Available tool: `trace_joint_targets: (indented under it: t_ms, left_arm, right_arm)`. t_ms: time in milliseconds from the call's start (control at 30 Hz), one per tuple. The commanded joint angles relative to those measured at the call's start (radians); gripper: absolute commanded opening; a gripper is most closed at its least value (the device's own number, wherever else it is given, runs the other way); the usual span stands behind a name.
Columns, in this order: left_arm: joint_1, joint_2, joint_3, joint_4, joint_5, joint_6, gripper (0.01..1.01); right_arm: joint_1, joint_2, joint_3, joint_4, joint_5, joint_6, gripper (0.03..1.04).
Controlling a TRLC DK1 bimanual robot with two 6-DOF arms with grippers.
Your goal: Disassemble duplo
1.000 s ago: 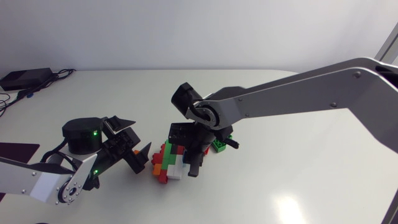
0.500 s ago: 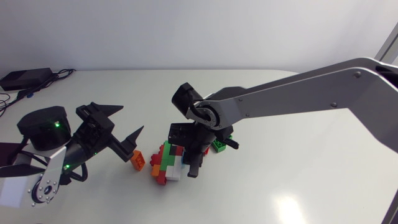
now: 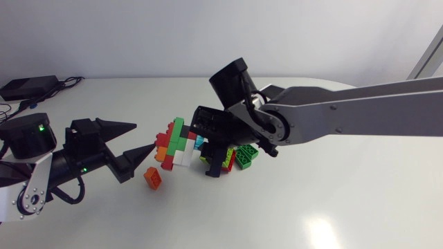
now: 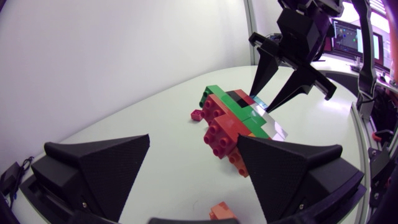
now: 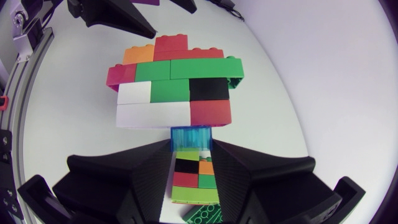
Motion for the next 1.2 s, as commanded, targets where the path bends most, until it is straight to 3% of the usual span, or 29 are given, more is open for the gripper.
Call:
trace_joint_targets:
  t_ms: [0, 233, 533, 1067, 1167]
  left_arm:
    - [0.048, 0.011, 0.053, -0.022, 0.073, -0.064, 0.984]
    - [0.131, 0.058, 0.105, -0.072, 0.277, -0.125, 0.982]
    - [0.161, 0.149, 0.208, -0.267, 0.522, -0.114, 0.979]
    - [0.149, 0.163, 0.244, -0.361, 0.623, -0.107, 0.972]
    - [0.144, 0.163, 0.244, -0.361, 0.643, -0.105, 0.861]
  right_arm:
    - [0.012, -0.022, -0.044, 0.034, 0.019, -0.007, 0.41]
    - [0.044, -0.032, -0.085, 0.106, 0.102, -0.044, 0.41]
    - [0.086, -0.134, -0.182, 0.268, 0.163, -0.072, 0.41]
    - [0.155, -0.124, -0.220, 0.350, 0.183, -0.124, 0.41]
    - [0.164, -0.117, -0.220, 0.350, 0.191, -0.127, 0.41]
